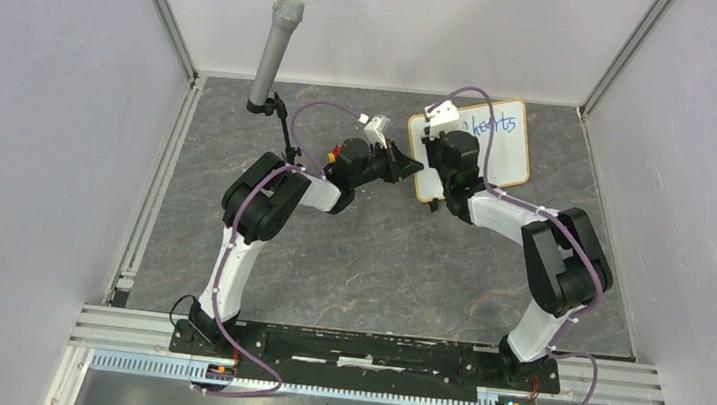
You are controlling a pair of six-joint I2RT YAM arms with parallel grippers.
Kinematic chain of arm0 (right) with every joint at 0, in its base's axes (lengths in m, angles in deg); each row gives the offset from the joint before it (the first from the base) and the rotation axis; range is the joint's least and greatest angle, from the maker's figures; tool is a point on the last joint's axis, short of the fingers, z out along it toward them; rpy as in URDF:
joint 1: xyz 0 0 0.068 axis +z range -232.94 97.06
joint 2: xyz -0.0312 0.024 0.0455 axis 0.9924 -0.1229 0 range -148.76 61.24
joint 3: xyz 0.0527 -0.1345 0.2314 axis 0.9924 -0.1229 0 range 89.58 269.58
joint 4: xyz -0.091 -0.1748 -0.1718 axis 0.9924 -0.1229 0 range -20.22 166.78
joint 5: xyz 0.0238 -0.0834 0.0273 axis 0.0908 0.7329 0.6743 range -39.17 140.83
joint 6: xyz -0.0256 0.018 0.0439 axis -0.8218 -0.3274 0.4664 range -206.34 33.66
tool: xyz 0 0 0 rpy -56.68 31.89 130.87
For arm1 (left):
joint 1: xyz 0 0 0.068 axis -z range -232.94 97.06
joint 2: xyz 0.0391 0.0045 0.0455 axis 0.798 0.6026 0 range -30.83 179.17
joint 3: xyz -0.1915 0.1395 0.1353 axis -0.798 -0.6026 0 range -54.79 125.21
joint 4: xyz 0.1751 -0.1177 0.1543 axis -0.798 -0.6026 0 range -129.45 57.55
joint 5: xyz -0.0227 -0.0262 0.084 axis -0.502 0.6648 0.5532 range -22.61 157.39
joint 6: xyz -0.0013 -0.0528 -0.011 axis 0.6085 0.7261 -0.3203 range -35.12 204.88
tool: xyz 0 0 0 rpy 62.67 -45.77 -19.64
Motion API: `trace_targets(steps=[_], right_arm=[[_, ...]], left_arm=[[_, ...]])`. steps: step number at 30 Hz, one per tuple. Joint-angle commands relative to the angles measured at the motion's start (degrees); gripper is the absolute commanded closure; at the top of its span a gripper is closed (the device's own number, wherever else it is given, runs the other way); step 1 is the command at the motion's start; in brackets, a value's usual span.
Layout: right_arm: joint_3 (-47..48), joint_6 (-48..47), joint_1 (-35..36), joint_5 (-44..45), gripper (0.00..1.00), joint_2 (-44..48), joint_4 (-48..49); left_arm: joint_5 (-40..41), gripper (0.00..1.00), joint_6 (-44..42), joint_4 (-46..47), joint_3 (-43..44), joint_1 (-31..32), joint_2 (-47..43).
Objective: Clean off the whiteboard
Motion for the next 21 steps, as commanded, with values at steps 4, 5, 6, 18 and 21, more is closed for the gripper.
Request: trace_targets(steps=[4,5,6,18,21], right_arm=[[3.39,6.71,-9.74,3.54,0.92,-0.88,-2.9],[3.79,6.62,-10.7,3.24,0.92,-1.17,-3.45],[4.43,6.39,-11.88,2.72,0.92,-1.41,-4.33],[6.95,8.35,-18.76,-6.44,0.92,-3.36,-7.69],[5.49,8.84,-18.17,-12.92,0.92,-2.45,-4.47]], left_arm=[[1.66,0.98,-4.65,-2.83,-0.69,0.37,-2.26],[1.67,0.98,-4.71,-2.82,-0.69,0.38,-2.32],[1.66,0.98,-4.79,-2.94,-0.69,0.41,-2.31],[1.71,0.98,-5.32,-3.92,-0.08,0.61,-2.12],[1.74,0.98,-5.43,-4.05,0.09,0.64,-2.04]])
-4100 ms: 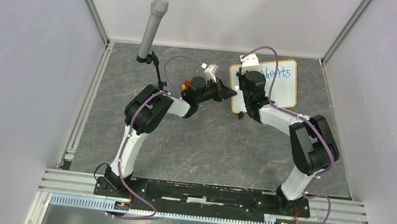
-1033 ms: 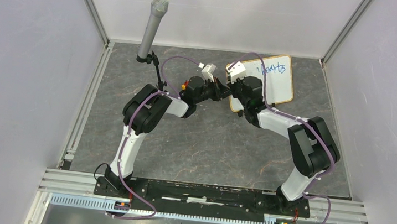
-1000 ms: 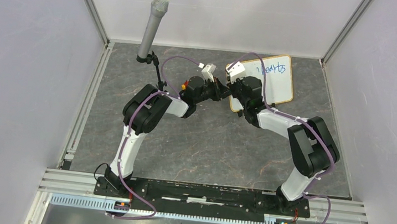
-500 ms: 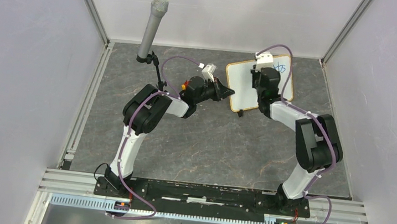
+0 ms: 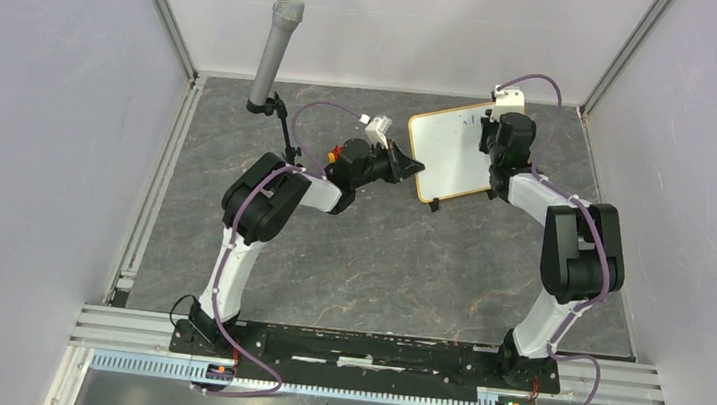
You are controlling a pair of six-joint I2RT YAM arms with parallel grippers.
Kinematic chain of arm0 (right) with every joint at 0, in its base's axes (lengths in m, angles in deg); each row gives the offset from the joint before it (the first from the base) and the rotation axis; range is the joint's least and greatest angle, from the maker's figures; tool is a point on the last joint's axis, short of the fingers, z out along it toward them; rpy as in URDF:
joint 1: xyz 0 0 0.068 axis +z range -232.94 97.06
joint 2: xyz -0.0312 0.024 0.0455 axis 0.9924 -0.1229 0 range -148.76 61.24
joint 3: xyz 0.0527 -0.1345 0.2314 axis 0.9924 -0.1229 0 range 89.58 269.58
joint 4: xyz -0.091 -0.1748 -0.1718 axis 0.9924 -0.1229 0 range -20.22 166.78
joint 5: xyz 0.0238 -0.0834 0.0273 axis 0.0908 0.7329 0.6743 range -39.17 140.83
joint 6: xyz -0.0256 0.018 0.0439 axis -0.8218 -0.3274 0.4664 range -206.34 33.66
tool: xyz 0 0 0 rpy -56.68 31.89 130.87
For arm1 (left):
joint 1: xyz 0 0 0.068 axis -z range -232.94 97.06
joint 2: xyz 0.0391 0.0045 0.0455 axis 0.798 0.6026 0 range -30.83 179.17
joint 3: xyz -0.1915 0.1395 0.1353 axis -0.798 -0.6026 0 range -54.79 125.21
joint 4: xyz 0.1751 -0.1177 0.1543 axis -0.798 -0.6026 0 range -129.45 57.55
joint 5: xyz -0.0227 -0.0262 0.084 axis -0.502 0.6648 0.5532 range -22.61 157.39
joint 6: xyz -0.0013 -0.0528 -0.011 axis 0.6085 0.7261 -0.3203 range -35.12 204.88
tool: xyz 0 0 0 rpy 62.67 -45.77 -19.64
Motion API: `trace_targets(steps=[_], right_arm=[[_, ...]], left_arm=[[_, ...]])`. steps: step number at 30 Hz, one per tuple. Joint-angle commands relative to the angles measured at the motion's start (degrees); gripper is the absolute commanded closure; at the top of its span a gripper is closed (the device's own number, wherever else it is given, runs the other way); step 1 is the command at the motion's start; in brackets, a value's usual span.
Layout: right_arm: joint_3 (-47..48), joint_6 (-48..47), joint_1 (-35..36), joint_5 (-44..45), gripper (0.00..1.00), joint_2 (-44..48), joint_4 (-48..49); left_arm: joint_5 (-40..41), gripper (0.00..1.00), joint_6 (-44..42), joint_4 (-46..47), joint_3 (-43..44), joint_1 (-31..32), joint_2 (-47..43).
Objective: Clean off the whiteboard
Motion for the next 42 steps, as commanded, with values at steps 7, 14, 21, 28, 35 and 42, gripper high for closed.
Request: trace_targets(steps=[7,14,21,28,35,42], right_arm=[[1.56,-3.25,6.69,-14.03,0.92,-0.59,3.69],[3.64,-1.89,7.5,-7.35,0.92,-1.5,3.83],[4.3,1.41,0.72,-2.46,0.92,-2.56,3.08],[7.69,4.71,-6.15,-2.64,0.92,-5.81,1.15],[11.53,4.23,-7.09,-6.82,0.92,-8.43,-1.31],[12.05,-1.59,-2.24,-16.64,0.92,-6.9,-2.17]], left_arm=[[1.22,0.98,-5.38,-3.82,0.2,0.32,-1.58],[1.22,0.98,-5.64,-4.0,0.03,0.32,-1.9],[0.97,0.98,-5.91,-4.56,-0.17,0.34,-2.16],[0.13,0.98,-7.01,-6.98,-0.06,0.26,-3.1],[0.62,0.98,-8.12,-8.65,0.52,0.27,-3.17],[0.53,0.98,-7.92,-8.57,0.69,0.35,-2.96]])
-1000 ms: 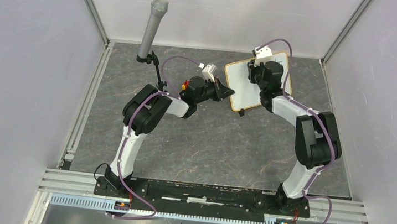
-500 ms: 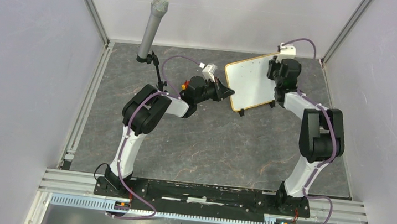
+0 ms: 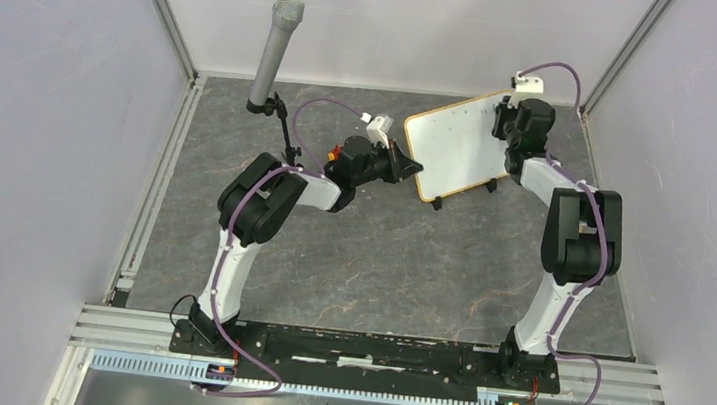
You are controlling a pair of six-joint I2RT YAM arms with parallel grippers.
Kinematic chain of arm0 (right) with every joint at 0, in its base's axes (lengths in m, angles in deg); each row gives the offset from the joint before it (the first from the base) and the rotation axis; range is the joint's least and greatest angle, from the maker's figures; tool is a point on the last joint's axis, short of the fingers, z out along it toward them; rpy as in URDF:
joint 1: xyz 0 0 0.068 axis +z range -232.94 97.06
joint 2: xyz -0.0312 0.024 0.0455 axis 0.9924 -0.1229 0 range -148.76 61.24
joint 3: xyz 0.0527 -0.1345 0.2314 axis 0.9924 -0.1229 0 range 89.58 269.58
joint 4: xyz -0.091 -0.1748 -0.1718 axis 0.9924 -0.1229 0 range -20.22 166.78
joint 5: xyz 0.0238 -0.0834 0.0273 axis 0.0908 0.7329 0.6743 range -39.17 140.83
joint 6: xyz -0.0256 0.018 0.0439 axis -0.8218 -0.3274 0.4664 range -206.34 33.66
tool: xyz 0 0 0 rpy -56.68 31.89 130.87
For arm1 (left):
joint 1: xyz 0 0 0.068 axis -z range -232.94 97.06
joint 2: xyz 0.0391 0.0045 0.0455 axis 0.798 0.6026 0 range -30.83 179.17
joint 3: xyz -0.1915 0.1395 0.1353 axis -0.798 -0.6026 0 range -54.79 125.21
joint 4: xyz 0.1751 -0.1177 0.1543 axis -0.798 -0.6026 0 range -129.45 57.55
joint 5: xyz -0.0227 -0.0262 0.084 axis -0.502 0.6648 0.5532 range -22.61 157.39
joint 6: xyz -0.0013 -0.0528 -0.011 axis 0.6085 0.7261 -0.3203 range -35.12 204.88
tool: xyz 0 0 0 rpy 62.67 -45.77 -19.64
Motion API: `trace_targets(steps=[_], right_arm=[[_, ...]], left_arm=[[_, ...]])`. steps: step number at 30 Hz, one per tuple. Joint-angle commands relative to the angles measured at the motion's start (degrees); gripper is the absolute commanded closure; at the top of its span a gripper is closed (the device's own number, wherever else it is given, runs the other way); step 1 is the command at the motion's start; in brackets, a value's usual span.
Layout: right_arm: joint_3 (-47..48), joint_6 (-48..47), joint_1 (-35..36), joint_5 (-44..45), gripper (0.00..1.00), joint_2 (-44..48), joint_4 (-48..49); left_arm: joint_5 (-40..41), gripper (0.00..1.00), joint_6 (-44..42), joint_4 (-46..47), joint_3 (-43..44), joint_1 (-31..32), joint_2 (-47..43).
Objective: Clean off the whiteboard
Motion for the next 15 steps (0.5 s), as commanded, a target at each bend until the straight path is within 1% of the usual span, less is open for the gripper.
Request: trace_targets(steps=[1,4,7,9,12,15], right_arm=[[2.38,-5.29,5.49,-11.56,0.92,0.66,-1.45],[1.34,-9.27,8.48,-15.61,0.92,2.02,-2.16],[0.36,-12.45,11.04,-16.08,0.92,2.75,-2.56],[0.39,-12.22,11.43,-16.31,0.92,2.47,-2.45],[2.03,-11.19,11.36,-14.7,0.92,1.36,-2.82],[2.81,-8.9,10.78,-10.43,0.92,1.07,-2.88]], left_arm=[[0.29,0.98,-5.0,-3.75,0.58,0.17,-1.04],[0.34,0.98,-4.94,-3.67,0.67,0.15,-0.89],[0.29,0.98,-4.88,-3.67,0.71,0.15,-0.97],[0.29,0.98,-4.95,-3.67,0.58,0.2,-0.99],[0.21,0.98,-5.0,-3.67,0.49,0.16,-1.12],[0.2,0.98,-4.92,-3.66,0.56,0.13,-1.11]])
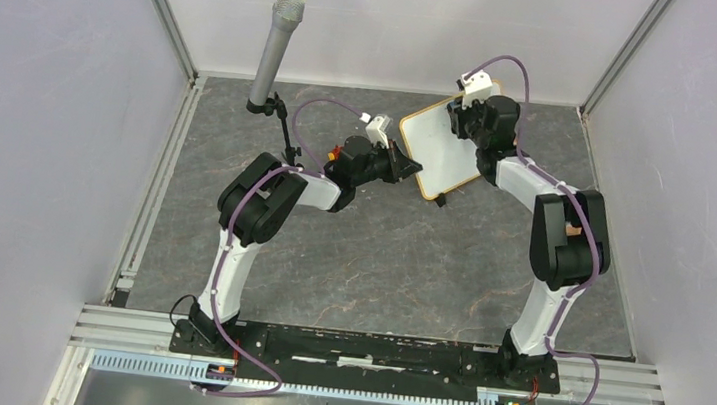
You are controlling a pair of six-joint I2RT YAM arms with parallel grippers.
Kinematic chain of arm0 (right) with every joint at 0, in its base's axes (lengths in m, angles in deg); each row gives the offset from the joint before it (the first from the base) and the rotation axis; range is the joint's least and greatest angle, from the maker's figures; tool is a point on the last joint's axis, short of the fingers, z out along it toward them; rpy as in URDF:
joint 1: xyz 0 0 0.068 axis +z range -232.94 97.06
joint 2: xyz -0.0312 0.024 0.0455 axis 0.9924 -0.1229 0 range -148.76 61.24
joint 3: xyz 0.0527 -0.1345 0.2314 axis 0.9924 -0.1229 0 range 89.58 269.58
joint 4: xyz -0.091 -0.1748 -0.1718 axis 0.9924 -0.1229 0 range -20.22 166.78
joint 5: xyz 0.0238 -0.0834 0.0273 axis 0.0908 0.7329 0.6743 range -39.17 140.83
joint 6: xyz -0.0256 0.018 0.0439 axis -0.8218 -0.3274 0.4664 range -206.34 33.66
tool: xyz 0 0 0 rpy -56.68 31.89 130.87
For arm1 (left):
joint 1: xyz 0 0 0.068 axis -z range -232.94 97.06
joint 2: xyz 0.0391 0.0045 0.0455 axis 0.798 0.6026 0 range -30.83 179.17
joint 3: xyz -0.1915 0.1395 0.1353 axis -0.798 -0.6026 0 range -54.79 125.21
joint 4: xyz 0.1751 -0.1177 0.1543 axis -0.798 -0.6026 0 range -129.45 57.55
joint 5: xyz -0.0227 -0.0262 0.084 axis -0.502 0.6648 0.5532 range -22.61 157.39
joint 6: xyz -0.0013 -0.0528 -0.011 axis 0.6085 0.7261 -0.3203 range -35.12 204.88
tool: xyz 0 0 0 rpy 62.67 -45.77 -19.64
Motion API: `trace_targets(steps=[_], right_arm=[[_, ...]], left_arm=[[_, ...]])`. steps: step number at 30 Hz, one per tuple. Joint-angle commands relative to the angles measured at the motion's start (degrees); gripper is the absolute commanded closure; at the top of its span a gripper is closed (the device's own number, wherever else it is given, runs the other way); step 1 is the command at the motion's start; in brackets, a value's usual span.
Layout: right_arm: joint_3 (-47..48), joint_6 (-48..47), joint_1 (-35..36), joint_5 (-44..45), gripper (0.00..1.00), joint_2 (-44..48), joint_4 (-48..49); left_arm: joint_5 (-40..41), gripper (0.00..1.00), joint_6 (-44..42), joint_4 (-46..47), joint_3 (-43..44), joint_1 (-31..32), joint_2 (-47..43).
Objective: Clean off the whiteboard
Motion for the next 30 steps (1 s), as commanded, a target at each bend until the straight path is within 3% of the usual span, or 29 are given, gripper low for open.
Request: trace_targets(steps=[1,7,10,14,20,22,25,30], right_arm=[[1.93,3.48,-0.07,0.76,0.92,-0.23,-1.76],[1.47,12.93,-6.14,3.58,0.92,-1.5,-1.83],[0.01,12.95,-7.31,4.02,0.92,-1.01,-1.65],[-2.31,11.73,-7.11,0.53,0.92,0.06,0.44],[-4.5,8.26,-5.31,-0.39,0.92,1.4,2.02],[-5.61,7.81,-5.01,-0.52,0.92,2.09,2.88],[-6.61,6.54,-4.34,-1.26,0.92,2.79,3.81],[-5.49,2.06,-1.39,-1.3,0.92,2.33,2.28]], left_arm=[[0.0,0.98,-4.93,-2.97,0.58,0.26,-1.05],[-0.15,0.98,-4.61,-2.97,0.73,0.27,-1.1],[-0.34,0.97,-3.86,-2.89,1.0,0.26,-0.86],[-0.73,0.89,-2.4,-2.37,1.8,0.26,-0.28],[-1.17,0.58,-0.13,-0.39,2.74,0.26,0.76],[-1.31,0.53,0.55,0.02,3.58,0.28,1.33],[-1.4,0.53,1.35,0.21,4.72,0.35,2.48],[-0.95,0.65,1.41,-1.61,5.94,0.7,3.57]])
